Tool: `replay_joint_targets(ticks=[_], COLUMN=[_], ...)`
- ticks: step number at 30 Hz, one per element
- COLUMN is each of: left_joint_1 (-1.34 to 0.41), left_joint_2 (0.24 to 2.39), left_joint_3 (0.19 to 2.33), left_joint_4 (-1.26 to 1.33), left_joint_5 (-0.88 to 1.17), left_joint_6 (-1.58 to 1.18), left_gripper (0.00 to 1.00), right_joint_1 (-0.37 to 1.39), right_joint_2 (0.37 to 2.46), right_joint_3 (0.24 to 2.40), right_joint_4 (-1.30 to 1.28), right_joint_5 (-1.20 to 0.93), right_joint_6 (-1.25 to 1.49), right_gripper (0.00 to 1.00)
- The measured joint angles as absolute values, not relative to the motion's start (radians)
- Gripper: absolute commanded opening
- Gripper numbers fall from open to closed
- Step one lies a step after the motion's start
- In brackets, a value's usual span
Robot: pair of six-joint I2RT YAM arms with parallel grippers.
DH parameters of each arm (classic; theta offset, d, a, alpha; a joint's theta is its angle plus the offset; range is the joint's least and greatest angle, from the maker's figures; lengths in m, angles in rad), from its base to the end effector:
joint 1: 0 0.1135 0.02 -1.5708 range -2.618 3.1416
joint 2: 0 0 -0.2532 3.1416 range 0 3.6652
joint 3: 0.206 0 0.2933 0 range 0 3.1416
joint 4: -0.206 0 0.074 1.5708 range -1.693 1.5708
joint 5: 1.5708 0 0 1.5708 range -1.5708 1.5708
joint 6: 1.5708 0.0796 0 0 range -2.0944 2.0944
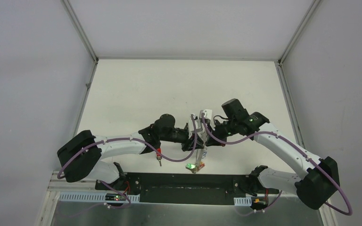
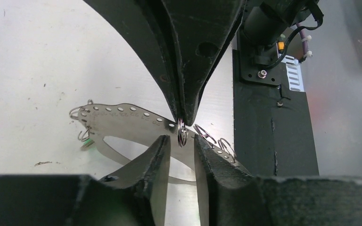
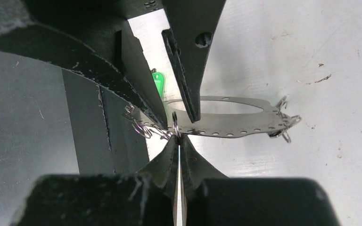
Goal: Put the keys on the keyring
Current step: Adjust the keyring at the center of the board.
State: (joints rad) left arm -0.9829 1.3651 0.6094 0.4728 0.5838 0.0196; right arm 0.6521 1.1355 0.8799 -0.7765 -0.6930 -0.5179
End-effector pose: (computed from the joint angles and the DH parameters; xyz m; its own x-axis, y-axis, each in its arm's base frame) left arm 0.1594 -0.3182 0.1689 -0.1354 0.2327 -0.9631 0.9907 0.0178 -0.1350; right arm 0.1882 0.2076 0.2125 -0.2327 -0.6568 -0.7172 -0.9697 0.1006 0.2225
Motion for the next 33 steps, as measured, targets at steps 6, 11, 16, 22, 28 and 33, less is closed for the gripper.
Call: replay_joint_targets(ticks=[6, 11, 16, 22, 28, 33], left_joint_1=[-0.988, -0.989, -0.989, -0.989, -0.989, -0.989], left_joint_2=[1.36, 1.332, 1.318, 1.318, 1.318, 1.309], left_joint_3=[0.611, 0.611, 0.609, 0.609, 0.609, 0.607], left_joint_4=[0.473, 0.48, 0.491, 0.493, 0.487, 0.487], left_joint_5=[0.576, 0.563, 0.552, 0.552, 0.556, 0.551], left_joint_6=[0.019, 0.019, 0.019, 0.019, 0.019, 0.015], left_gripper=[0.2, 0.17, 0.09, 0.0, 0.0, 0.0], right_joint_1=[0.652, 0.653, 0.653, 0.653, 0.653, 0.653], right_joint_2=[1.136, 1.136, 1.137, 1.139, 1.137, 1.091], right_joint_3=[0.88, 0.878, 0.875, 0.875, 0.868, 0.825], right_joint_4=[-0.776, -0.773, -0.771, -0.768, -0.757, -0.698], right_joint_5=[-0.696, -0.703, -0.705, -0.707, -0.708, -0.701], right_joint_6=[-0.519, -0.519, -0.519, -0.519, -0.516, -0.492], right_gripper=[0.0, 0.0, 0.0, 0.0, 0.06, 0.25])
